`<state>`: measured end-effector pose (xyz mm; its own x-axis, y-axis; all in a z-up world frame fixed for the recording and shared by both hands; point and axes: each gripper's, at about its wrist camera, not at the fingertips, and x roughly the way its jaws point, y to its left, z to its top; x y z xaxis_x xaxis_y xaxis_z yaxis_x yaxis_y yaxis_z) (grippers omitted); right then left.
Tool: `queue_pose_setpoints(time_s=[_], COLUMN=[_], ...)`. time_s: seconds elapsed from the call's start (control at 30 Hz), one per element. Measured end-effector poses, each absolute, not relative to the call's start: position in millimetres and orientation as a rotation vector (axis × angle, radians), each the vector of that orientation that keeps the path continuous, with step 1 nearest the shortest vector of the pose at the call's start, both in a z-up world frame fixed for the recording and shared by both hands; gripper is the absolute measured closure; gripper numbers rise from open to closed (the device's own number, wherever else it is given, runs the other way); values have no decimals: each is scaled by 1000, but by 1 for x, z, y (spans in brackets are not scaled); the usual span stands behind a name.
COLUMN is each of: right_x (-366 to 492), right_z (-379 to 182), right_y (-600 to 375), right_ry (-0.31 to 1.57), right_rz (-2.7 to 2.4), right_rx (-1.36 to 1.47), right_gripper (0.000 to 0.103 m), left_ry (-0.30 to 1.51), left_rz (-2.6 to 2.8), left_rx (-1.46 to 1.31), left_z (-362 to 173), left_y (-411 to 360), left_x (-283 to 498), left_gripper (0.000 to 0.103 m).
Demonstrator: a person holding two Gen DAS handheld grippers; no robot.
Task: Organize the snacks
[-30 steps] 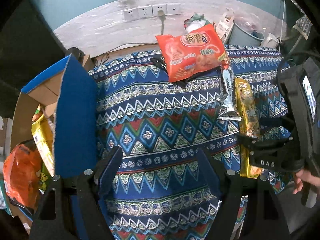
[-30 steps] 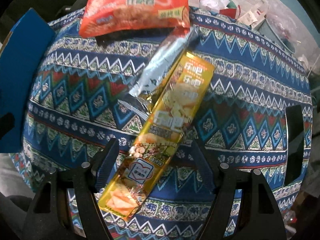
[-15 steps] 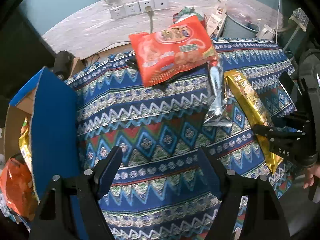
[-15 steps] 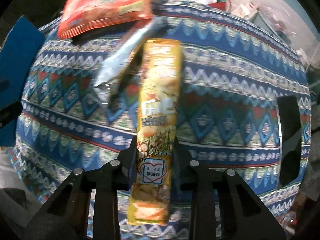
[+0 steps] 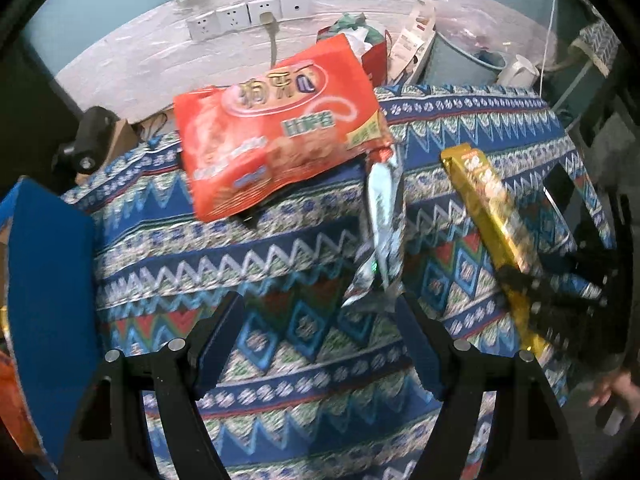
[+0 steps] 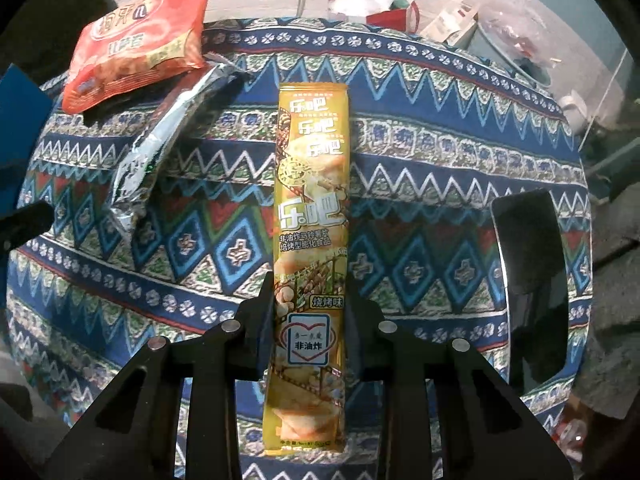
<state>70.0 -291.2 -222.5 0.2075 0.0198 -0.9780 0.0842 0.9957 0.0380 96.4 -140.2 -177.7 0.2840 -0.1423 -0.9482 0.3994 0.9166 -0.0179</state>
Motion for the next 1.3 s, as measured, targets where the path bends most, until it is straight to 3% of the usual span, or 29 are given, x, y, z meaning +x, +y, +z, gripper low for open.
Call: queue_pose_setpoints(time_s=[0.27,0.33,0.83,0.87,1.03,1.17,1.3], right_x=[84,90,125,123,123,115,110], right_z=[-212,-208,-216,-216,-230,-237,-238], right_y=[-316,-323,-350,-349,-335,-330,-323], right_ry=[1314,1307,1303,1305,1317,1325,1321], right_rz=[-22,-26,-45,-46,-58,-63,-70], right_rx=[197,207,227,220,198,173,126], right_gripper=[59,46,45,45,45,47,66], left_ry=[1236,1234,1248,1245,1226,1232,1241], left_rz=[-382,-384,-374,-382,-405,-412,-413], left_rx=[167,178,234,236,297,305,322], left_z=[-186,-189,-227,-228,-229,-228,-227], left_y=[-169,-178,-204,-205,-209,-208,-204], left_x=[120,123,143,143,140,132,117], left_gripper=[24,24,24,27,76,76,77])
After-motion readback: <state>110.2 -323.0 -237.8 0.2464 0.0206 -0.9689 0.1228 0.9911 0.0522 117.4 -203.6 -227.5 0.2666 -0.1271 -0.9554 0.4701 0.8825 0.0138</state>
